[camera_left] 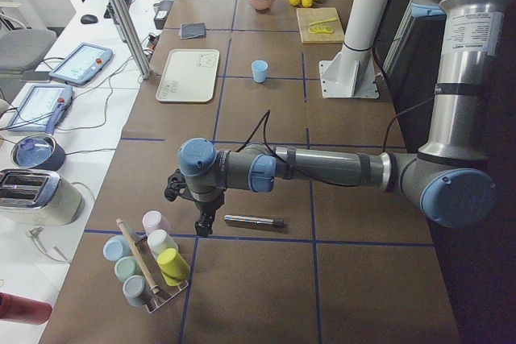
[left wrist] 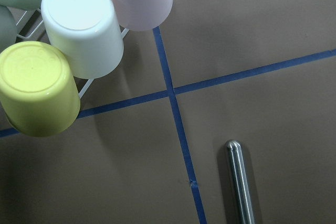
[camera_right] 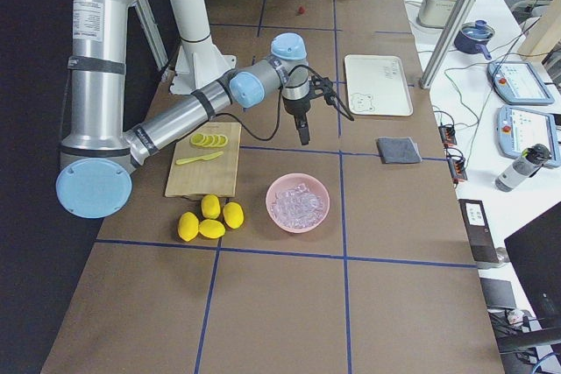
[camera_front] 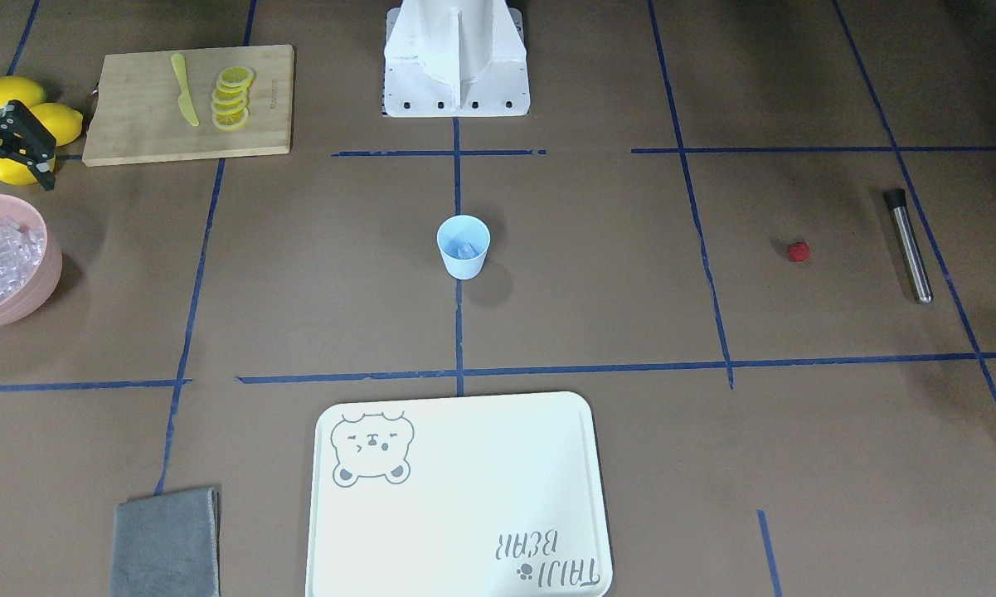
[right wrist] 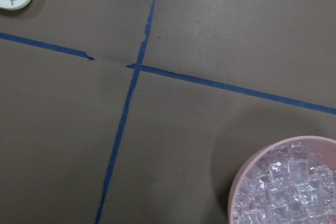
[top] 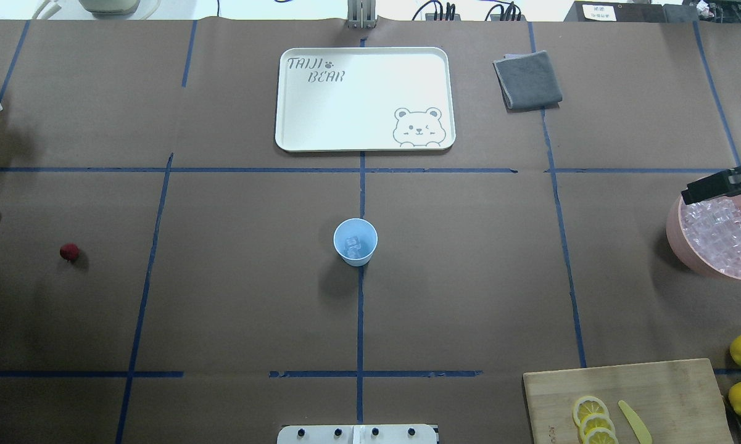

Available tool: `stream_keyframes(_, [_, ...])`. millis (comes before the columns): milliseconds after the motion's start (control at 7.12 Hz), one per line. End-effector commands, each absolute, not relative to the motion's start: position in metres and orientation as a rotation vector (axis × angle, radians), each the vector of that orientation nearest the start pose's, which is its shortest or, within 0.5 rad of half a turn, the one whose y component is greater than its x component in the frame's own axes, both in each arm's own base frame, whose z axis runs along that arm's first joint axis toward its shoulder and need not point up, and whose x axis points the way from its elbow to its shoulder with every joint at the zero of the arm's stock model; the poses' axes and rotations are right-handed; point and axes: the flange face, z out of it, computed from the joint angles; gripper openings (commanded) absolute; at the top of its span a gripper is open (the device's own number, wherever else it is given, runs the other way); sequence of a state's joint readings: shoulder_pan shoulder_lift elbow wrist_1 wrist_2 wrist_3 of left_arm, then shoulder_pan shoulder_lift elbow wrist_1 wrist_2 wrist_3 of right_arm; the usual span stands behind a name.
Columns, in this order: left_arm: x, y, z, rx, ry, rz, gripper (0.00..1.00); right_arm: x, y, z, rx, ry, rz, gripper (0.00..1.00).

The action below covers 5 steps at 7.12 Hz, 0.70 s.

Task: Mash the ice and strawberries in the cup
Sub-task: 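Lower the right gripper into the bowl over the ice cubes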

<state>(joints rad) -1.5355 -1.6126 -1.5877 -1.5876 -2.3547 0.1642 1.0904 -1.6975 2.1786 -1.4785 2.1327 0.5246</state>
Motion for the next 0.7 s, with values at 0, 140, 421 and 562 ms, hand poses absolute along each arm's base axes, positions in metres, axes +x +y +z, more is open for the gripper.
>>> stream_keyframes(0, [-0.045, -0.516, 0.625, 0.126, 0.779, 0.22, 1.0, -0.109, -0.416, 0.483, 0.151, -0.756, -0.073, 1.0])
stream_keyframes(140, [-0.045, -0.516, 0.624, 0.125, 0.779, 0.215, 1.0, -0.11, -0.421, 0.503, 0.123, -0.739, -0.076, 0.99])
stream_keyframes(421, [-0.045, -0.516, 0.623, 0.128, 0.779, 0.215, 1.0, -0.106, -0.426, 0.531, 0.106, -0.715, -0.118, 0.99])
stream_keyframes(562, [-0.045, -0.517, 0.621, 0.132, 0.778, 0.217, 1.0, -0.108, -0.432, 0.538, 0.099, -0.711, -0.12, 0.99])
